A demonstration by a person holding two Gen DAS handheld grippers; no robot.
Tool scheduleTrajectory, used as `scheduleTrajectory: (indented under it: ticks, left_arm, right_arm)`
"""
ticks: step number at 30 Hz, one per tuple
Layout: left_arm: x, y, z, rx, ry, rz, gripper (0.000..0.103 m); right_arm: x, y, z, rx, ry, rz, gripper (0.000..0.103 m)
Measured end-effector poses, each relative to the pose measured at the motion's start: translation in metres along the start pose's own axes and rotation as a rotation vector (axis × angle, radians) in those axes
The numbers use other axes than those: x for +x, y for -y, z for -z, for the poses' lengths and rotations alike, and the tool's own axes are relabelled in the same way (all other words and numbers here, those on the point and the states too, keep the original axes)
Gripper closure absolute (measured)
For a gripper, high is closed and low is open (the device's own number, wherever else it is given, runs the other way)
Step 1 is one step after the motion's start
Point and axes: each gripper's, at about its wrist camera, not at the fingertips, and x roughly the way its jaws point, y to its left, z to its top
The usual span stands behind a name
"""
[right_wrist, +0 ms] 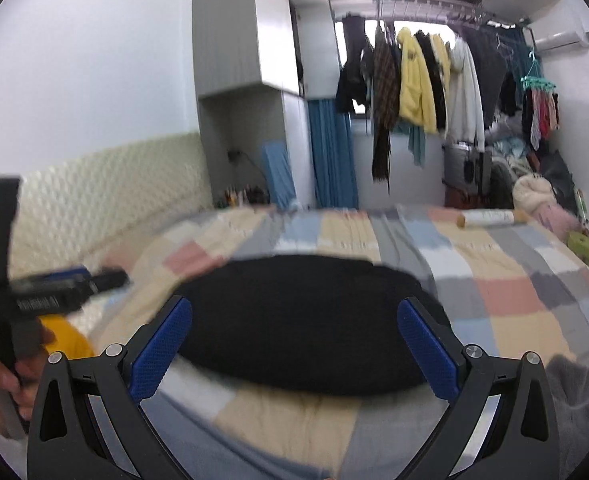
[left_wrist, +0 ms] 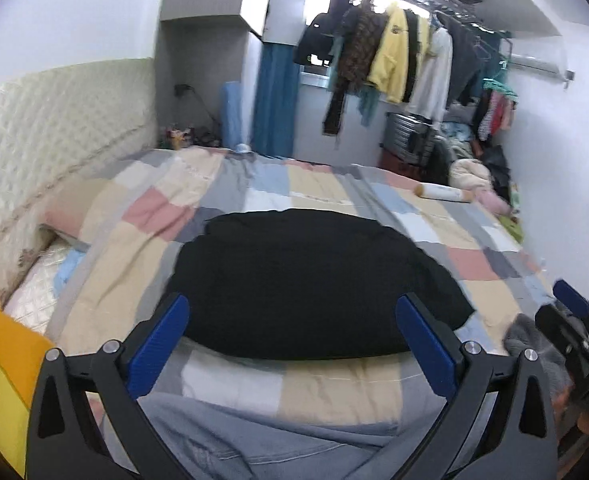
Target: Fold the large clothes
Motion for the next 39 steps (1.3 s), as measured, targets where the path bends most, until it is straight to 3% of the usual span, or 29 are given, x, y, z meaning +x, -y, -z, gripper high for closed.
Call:
scheduleTrajectory:
  ticks: [9,21,26,39]
  left_arm:
    - [0.008,0.003,0.020,-0.004,-0.023,-0.021,0.000]
    - [0.020,0.001,0.028,0.013,-0.045,-0.073,0.000]
    - [0.024,0.002,0.030,0.021,-0.052,-0.083,0.000]
    - [0.028,-0.007,0.025,-0.004,-0.050,-0.080,0.000]
  right_arm:
    - [0.005,0.008,0.027,0.076,-0.056,-0.026,0.000]
    - [0.023,0.017,0.048,0.075,-0.109,0.025,0.000]
    - [0.029,0.015,0.041,0.032,-0.096,0.067,0.000]
    - [0.037,0.028,0.035,0.086,-0.127,0.068,0.000]
